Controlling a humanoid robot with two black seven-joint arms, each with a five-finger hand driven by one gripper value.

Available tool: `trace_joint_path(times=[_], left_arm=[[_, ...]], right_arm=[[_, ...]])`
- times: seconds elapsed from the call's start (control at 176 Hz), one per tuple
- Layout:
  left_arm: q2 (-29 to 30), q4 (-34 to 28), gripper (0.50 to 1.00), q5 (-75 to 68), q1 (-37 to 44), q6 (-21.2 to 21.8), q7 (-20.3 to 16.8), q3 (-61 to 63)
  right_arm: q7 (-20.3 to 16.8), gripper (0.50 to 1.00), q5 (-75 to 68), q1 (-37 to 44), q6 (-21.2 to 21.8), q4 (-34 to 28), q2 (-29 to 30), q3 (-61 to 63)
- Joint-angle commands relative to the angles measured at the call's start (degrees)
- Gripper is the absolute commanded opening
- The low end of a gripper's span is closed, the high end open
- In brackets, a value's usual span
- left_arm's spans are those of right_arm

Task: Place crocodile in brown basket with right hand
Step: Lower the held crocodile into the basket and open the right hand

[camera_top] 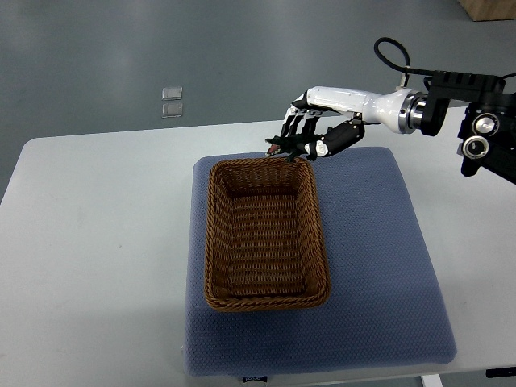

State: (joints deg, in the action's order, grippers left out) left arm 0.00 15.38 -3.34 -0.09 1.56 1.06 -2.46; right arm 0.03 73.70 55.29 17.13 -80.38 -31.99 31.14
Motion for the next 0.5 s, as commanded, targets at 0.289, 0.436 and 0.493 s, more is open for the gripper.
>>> trace_joint_path(times=[0.289,0.436,0.493], left_arm=[[0.0,0.0,1.0,0.0,0.0,0.0,0.0,-0.1],[0.0,0.0,1.0,0.0,0.0,0.0,0.0,-0.1],[0.0,0.0,1.0,0.0,0.0,0.0,0.0,-0.1]], right_arm=[[0.4,0.562,2.6,-6.5,-4.7,2.7,8.4,-3.1],[0.4,0.564,2.9,-7.6,-6.1,3.7,10.1,-2.9],[0.4,0.568,2.9,-8.2,-6.5,4.1,10.6,-2.9]])
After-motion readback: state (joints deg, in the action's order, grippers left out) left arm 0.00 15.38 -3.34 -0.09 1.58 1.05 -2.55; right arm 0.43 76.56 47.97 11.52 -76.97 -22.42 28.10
